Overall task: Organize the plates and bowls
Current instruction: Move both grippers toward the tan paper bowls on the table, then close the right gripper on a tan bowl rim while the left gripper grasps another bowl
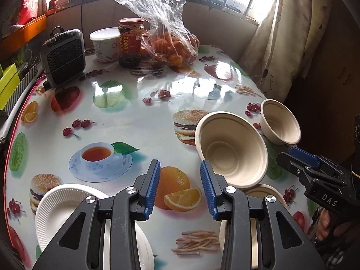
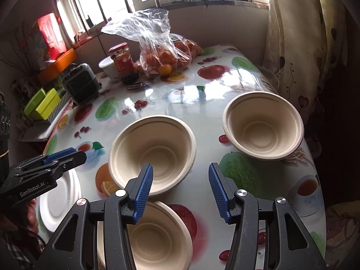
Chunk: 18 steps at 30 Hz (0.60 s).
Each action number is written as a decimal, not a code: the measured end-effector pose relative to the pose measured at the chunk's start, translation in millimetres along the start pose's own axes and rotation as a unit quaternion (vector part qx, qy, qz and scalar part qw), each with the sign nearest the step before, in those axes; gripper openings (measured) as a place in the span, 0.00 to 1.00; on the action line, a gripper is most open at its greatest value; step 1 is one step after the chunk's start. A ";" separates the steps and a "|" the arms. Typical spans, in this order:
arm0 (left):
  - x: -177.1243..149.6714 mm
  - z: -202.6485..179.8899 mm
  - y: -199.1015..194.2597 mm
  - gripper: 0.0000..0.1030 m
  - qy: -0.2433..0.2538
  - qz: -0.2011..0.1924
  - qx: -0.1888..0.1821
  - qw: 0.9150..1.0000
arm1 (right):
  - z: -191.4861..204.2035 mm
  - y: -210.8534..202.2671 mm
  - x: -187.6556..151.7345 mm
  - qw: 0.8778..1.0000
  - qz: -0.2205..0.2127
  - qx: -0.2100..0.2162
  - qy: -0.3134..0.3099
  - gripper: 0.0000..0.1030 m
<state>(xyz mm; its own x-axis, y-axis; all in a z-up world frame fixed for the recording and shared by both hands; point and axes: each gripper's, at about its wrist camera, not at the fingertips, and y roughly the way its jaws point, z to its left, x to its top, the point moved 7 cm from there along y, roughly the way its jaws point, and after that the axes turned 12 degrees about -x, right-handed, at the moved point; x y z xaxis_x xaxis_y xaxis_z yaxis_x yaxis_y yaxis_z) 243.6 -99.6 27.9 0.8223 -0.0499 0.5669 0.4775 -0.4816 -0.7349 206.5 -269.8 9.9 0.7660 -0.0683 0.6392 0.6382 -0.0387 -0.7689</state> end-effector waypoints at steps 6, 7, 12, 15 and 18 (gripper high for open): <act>9.5 -3.8 19.1 0.37 -0.009 0.005 -0.008 1.000 | -13.7 13.5 6.3 1.000 0.001 0.016 0.018 0.50; 10.5 -4.9 21.3 0.37 -0.010 0.005 -0.010 1.000 | -14.7 16.5 7.0 1.000 0.001 0.019 0.019 0.50; 13.0 -5.8 30.7 0.37 -0.017 0.009 -0.016 1.000 | -16.6 26.9 8.4 0.999 0.002 0.027 0.018 0.49; 13.5 -2.8 34.2 0.37 -0.027 0.007 -0.015 1.000 | -16.4 28.6 8.7 0.999 0.000 0.034 0.015 0.49; 13.9 -2.8 37.8 0.37 -0.027 0.007 -0.016 0.999 | -15.8 32.4 9.3 0.999 0.001 0.036 0.011 0.48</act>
<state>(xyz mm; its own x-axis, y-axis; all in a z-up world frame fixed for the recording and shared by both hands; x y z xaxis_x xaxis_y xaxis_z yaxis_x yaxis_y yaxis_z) 272.3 -120.9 9.0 0.8450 -0.0091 0.5347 0.4562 -0.5094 -0.7296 233.0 -287.4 -9.3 0.7654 -0.0903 0.6372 0.6418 0.0334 -0.7661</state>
